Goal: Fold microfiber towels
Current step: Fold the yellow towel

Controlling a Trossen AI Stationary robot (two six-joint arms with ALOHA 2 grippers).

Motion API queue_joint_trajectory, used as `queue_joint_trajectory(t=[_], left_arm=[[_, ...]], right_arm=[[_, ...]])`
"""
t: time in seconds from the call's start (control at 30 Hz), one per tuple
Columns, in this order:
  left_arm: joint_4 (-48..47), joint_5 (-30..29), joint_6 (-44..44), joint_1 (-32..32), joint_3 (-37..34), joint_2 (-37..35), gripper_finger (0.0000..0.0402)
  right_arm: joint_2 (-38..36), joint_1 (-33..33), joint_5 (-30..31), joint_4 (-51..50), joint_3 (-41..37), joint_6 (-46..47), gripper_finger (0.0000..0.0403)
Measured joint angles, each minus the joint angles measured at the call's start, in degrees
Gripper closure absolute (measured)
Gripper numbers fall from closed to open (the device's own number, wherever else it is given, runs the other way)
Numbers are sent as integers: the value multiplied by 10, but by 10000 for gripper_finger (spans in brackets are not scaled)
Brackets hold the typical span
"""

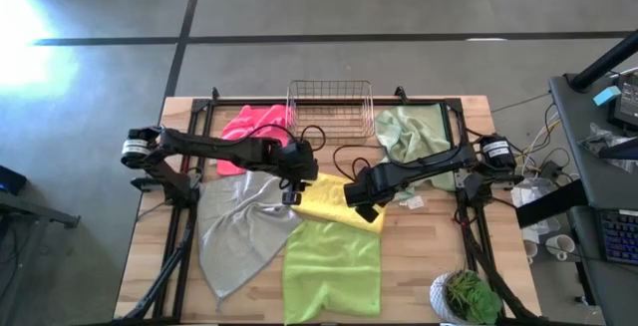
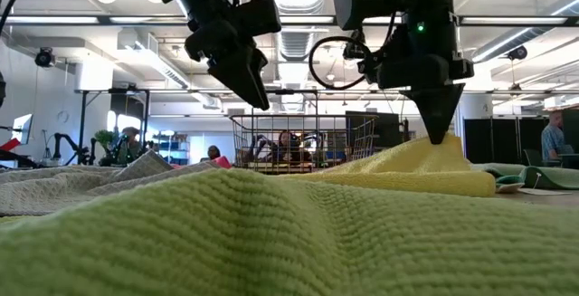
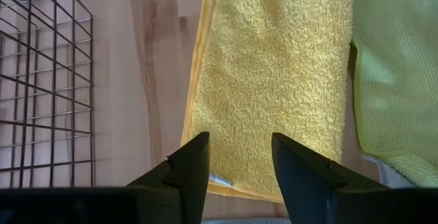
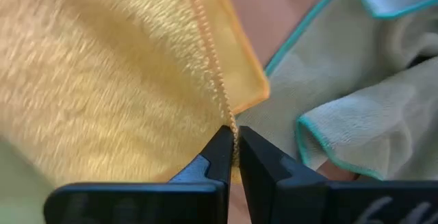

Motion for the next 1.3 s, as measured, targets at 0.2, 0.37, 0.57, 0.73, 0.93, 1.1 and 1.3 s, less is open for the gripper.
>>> queue_joint_trajectory(t=[0.2, 0.37, 0.57, 0.73, 0.93, 1.1, 1.3], left_arm=[[0, 0, 0, 0, 0, -2, 259], [0, 0, 1, 0, 0, -2, 259], [0, 0, 1, 0, 0, -2, 259], [0, 0, 1, 0, 0, -3, 259], [-1, 0, 1, 0, 0, -6, 259], [-14, 0, 1, 0, -1, -6, 259], [-14, 2, 1, 0, -1, -6, 259]], right_arm=[[0, -1, 4, 16, 0, 6, 383], [0, -7, -5, 15, 0, 6, 383], [0, -15, -7, 17, 0, 11, 383], [0, -17, -7, 21, 0, 4, 385], [0, -20, -15, 29, 0, 4, 381], [0, -29, -41, 34, 0, 5, 380], [0, -41, -31, 43, 0, -3, 380]])
